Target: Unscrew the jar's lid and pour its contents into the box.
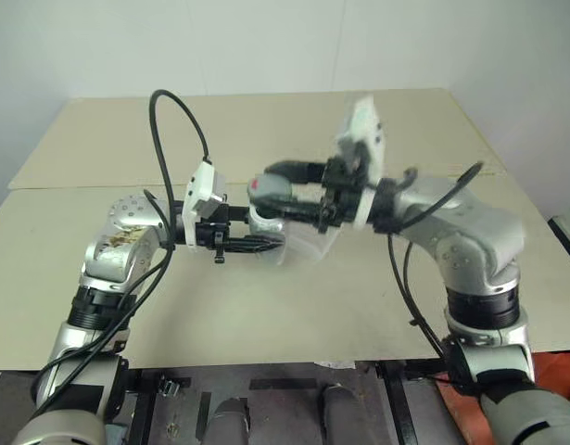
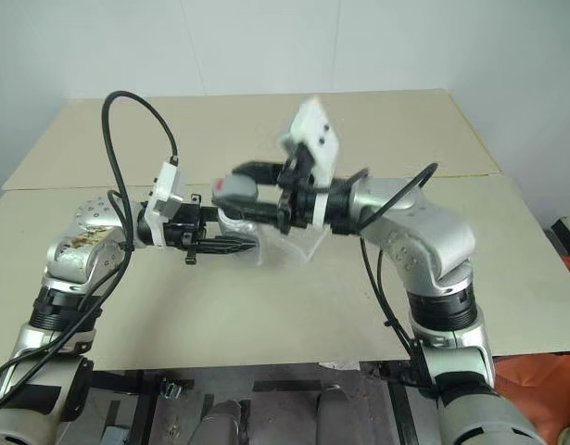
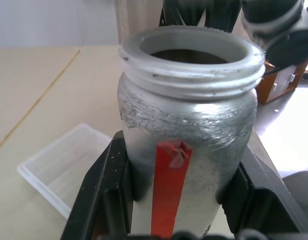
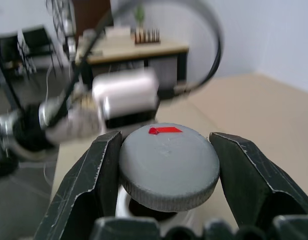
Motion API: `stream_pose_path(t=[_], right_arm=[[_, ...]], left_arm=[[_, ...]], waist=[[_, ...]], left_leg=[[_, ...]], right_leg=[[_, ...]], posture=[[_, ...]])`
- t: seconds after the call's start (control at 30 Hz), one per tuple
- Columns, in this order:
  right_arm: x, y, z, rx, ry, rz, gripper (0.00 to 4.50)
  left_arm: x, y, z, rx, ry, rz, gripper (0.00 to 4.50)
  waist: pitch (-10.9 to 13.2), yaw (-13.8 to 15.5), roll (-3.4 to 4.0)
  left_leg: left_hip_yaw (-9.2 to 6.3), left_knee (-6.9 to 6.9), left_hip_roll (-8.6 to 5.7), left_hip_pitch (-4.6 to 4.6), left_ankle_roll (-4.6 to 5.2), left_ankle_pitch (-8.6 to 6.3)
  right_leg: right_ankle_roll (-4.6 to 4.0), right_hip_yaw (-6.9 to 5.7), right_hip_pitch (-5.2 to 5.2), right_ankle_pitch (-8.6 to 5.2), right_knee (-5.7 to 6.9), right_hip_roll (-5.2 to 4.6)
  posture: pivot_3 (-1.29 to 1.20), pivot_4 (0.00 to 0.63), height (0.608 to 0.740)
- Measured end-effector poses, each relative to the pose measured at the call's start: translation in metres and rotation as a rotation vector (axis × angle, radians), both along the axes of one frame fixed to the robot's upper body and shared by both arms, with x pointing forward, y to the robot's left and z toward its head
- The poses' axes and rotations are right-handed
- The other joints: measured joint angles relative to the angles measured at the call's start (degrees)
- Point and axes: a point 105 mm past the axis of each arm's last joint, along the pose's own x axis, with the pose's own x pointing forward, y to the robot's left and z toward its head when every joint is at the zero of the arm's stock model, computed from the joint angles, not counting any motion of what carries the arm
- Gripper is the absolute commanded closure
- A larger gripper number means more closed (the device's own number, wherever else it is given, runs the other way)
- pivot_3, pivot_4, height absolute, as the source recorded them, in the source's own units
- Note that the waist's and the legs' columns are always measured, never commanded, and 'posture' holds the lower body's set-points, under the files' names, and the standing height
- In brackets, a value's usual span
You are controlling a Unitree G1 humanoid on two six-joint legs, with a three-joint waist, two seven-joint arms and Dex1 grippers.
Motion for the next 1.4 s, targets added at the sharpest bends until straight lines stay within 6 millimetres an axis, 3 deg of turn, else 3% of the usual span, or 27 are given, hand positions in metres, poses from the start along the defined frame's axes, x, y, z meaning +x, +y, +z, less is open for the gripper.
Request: stream_pose_path(t=[0.1, 0.23, 0.33, 0.53, 0.73, 0.83, 0.93, 1.03, 1.1, 1.27, 1.4], right_arm=[[0.005, -0.013, 0.013, 0.062, -0.011, -0.069, 1.77], [0.029, -0.04, -0.001, 0.034, -0.075, -0.306, 1.77], [0.05, -0.074, -0.029, -0.009, -0.055, -0.533, 1.77], [0.071, -0.144, -0.118, -0.147, 0.129, -0.957, 1.77], [0.077, -0.157, -0.174, -0.28, 0.24, -1.113, 1.77], [0.077, -0.156, -0.188, -0.306, 0.288, -1.125, 0.85], [0.075, -0.157, -0.191, -0.32, 0.313, -1.122, 0.05], [0.07, -0.158, -0.181, -0.323, 0.325, -1.086, 0.05], [0.067, -0.158, -0.159, -0.299, 0.313, -1.044, 0.05], [0.042, -0.147, -0.09, -0.204, 0.312, -0.788, 0.05], [0.028, -0.135, -0.084, -0.233, 0.362, -0.644, 0.05]], left_arm=[[0.001, 0.004, 0.002, -0.002, -0.002, 0.02, 2.6], [0.01, 0.011, 0.009, -0.042, -0.021, 0.097, 2.6], [0.017, 0.015, 0.014, -0.077, -0.023, 0.164, 2.6], [0.032, 0.034, 0.024, -0.14, -0.042, 0.347, 2.6], [0.039, 0.037, 0.021, -0.155, -0.039, 0.425, 2.6], [0.042, 0.037, 0.02, -0.156, -0.044, 0.456, 2.6], [0.045, 0.032, 0.016, -0.138, -0.05, 0.473, 2.6], [0.053, 0.023, 0.017, -0.131, -0.094, 0.49, 2.6], [0.064, 0.018, 0.024, -0.138, -0.143, 0.529, 2.6], [0.096, -0.003, 0.04, -0.036, -0.512, 0.672, 2.6], [0.114, -0.02, 0.034, 0.261, -1.032, 0.669, 2.6]], waist=[[0.0, 0.0, 0.0], [0.0, 0.3, 0.0], [0.0, 0.2, -0.02], [0.0, -0.1, -0.01], [0.0, -0.1, -0.01], [0.0, 0.0, -0.01], [0.0, 0.1, -0.01], [0.0, 0.3, -0.01], [0.0, 0.4, -0.01], [0.0, 1.0, -0.01], [0.0, 1.3, -0.03]], left_leg=[[0.0, 0.0, 0.0, -0.03, 0.0, 0.0], [0.01, 0.02, -0.02, -0.04, 0.0, 0.0], [0.01, 0.0, -0.01, -0.04, 0.01, 0.0], [0.05, 0.01, -0.02, -0.02, 0.01, 0.0], [0.05, -0.01, -0.01, 0.04, 0.0, 0.0], [0.05, 0.0, -0.02, 0.0, 0.0, 0.0], [0.05, 0.0, -0.02, 0.0, 0.0, 0.0], [0.04, 0.01, -0.03, -0.01, -0.01, 0.0], [0.04, 0.02, -0.04, -0.03, -0.01, 0.01], [0.04, 0.0, -0.04, 0.0, 0.01, -0.01], [0.05, 0.02, -0.06, -0.03, 0.02, -0.01]], right_leg=[[0.0, -0.01, 0.0, 0.0, 0.0, 0.0], [0.01, -0.02, 0.01, 0.0, -0.03, -0.02], [0.0, -0.02, 0.01, 0.0, -0.04, -0.01], [0.0, 0.03, -0.04, 0.0, -0.01, -0.01], [0.0, 0.05, 0.01, 0.0, -0.01, -0.01], [0.0, 0.04, 0.01, 0.0, -0.05, -0.01], [0.0, 0.03, 0.01, 0.0, -0.04, -0.01], [0.0, 0.03, 0.03, 0.0, -0.06, -0.02], [0.01, 0.02, 0.03, 0.01, -0.07, -0.02], [0.01, 0.01, 0.09, 0.01, -0.17, -0.01], [0.03, 0.02, 0.06, 0.04, -0.15, -0.02]], posture=[[0.0, 0.15, 0.74], [0.0, 0.15, 0.74], [0.0, 0.15, 0.74], [0.0, 0.15, 0.74], [0.0, 0.15, 0.74], [0.0, 0.15, 0.74], [0.0, 0.15, 0.74], [0.0, 0.15, 0.74], [0.0, 0.15, 0.74], [0.0, 0.15, 0.74], [0.0, 0.15, 0.74]])
